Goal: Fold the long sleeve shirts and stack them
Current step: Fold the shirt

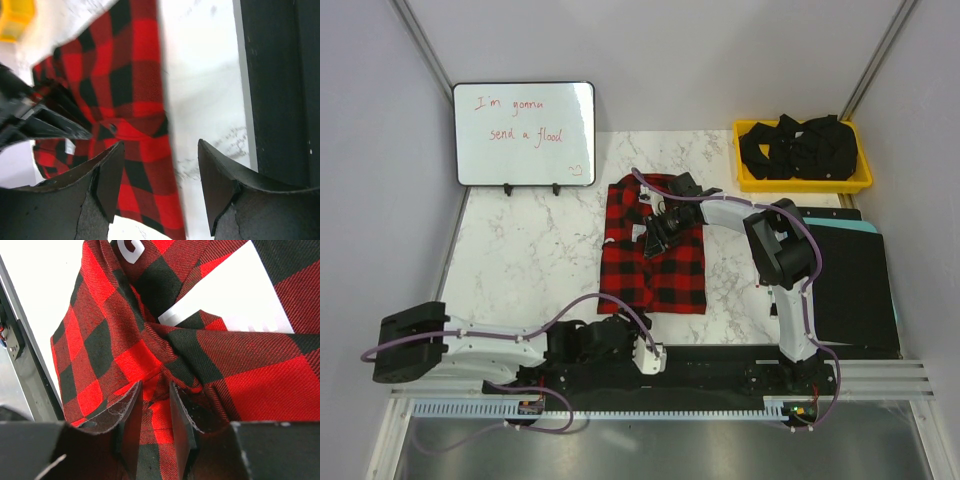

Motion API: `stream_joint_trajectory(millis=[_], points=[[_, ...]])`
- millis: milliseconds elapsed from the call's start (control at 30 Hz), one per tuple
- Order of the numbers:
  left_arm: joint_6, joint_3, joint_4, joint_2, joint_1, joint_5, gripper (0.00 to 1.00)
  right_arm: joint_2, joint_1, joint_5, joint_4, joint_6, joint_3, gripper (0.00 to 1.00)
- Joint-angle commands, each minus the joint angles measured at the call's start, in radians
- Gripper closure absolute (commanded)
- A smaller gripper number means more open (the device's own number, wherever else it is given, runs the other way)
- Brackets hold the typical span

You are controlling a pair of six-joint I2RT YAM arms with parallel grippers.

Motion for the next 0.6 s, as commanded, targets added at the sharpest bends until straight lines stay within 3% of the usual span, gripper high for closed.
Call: stream_joint_trajectory(millis=[0,400,567], points=[[-0.018,-0.022,0.127,0.092,0.010,-0.059,0.32,0.050,-0.012,0.142,-0.024,-0.069,-0.048,0.63],[0.089,-0.116,0.420,0.279,0.060,-0.063,0.32,0.062,-0.012,0.128,-0.027,-0.079,-0.047,0.63],[0.166,-0.119,0.622,0.455,0.096,-0.060,0.33,0.068,-0.012,0.128,-0.032,-0.082,-0.047,0.63]])
